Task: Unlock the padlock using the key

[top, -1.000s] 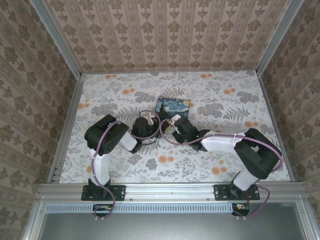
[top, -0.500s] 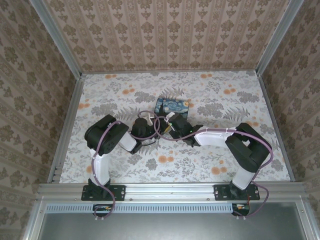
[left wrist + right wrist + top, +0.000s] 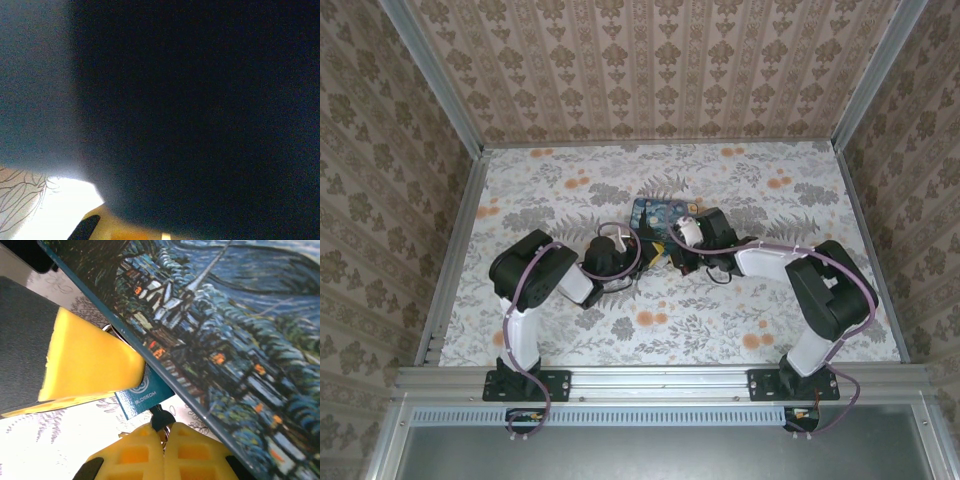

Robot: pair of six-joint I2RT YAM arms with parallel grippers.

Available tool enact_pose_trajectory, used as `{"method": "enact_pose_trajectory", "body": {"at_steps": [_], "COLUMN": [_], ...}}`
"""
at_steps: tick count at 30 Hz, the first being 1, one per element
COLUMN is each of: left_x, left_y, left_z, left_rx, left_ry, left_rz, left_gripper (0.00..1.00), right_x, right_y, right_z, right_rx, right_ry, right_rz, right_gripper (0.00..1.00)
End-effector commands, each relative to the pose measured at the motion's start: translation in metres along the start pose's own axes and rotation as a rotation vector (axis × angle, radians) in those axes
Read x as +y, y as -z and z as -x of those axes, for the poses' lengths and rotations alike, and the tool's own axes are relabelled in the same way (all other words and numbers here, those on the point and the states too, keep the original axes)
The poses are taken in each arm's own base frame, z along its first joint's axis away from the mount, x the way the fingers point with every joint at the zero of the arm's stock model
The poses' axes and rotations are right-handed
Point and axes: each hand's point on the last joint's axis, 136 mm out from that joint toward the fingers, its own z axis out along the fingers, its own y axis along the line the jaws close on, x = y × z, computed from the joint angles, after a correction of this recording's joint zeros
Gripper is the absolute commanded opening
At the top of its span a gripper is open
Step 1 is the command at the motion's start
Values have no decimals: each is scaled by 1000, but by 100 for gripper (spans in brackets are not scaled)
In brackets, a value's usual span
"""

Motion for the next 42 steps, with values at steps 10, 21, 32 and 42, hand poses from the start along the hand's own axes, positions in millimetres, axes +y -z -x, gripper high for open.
{"method": "enact_pose_trajectory", "body": {"at_steps": [10,21,32,42], "left_x": [-5,-1,-23,-54], "left_y": [2,2,12,18], "left_z": [0,-6,-9,-6], "left_rx": [-2,34,40,38], "left_ry": [-18,-33,-102,-172], "left_rz": [-27,-22,-65,-87], "left_gripper": [0,8,50,59], "right_x": [21,-1,-17,-33], "right_y": [26,17,8,10], "right_z": [18,24,45,68], "right_rx": [-119,-164,-221,-265], "right_ry": [-127,-243,-342,-383], "right_rz": [181,138,149,154], "right_gripper": [33,49,54,55]}}
